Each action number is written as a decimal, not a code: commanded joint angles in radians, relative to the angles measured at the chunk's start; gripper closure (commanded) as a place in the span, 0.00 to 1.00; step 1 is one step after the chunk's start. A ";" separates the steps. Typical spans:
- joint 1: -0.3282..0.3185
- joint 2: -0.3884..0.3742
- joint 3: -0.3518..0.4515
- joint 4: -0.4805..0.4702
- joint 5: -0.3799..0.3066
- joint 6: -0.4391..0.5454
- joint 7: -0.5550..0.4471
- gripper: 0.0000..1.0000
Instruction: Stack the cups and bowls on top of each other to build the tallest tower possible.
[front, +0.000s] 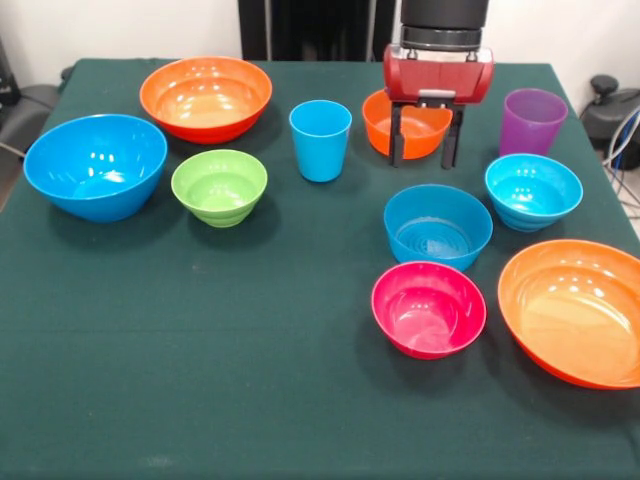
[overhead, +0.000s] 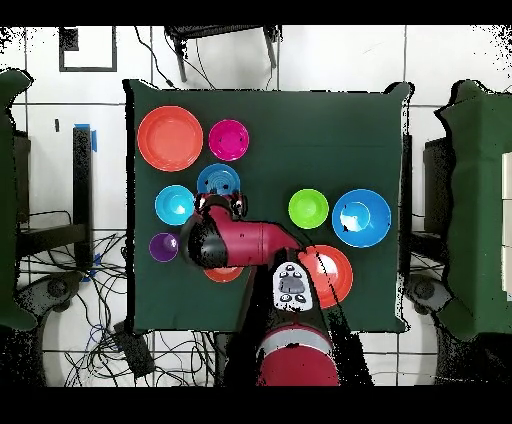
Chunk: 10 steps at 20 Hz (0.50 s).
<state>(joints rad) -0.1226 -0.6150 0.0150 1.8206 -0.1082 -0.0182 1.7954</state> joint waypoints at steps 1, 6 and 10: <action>-0.043 0.059 0.108 -0.162 -0.029 0.188 -0.014 0.00; -0.061 0.084 0.131 -0.186 -0.046 0.189 -0.012 0.00; -0.071 0.111 0.140 -0.191 -0.063 0.169 -0.006 0.00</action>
<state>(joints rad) -0.1729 -0.5986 0.0455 1.7071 -0.1086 0.0589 1.7954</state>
